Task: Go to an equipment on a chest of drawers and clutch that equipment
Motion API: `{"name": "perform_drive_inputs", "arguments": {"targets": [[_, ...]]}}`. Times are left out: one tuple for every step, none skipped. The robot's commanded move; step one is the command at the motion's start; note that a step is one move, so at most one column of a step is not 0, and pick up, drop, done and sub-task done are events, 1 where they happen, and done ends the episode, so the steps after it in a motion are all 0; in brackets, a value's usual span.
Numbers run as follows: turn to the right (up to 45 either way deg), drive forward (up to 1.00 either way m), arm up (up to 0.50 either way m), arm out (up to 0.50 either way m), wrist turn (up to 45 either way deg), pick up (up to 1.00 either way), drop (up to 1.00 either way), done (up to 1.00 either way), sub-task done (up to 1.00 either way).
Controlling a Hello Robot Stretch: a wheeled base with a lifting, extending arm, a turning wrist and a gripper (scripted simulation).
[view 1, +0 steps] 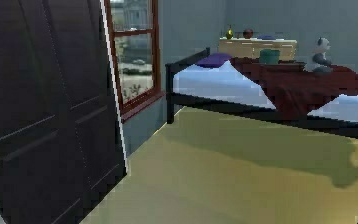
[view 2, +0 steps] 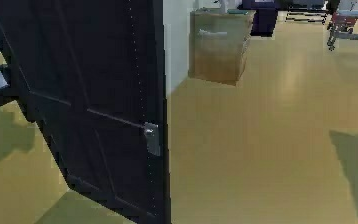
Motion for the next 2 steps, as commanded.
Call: {"name": "perform_drive_inputs", "arguments": {"targets": [[30.0,0.00,0.00,0.00,0.0,0.00,0.00,0.00,0.00],[0.0,1.00,0.00,0.00,0.0,0.00,0.00,0.00,0.00]]}}
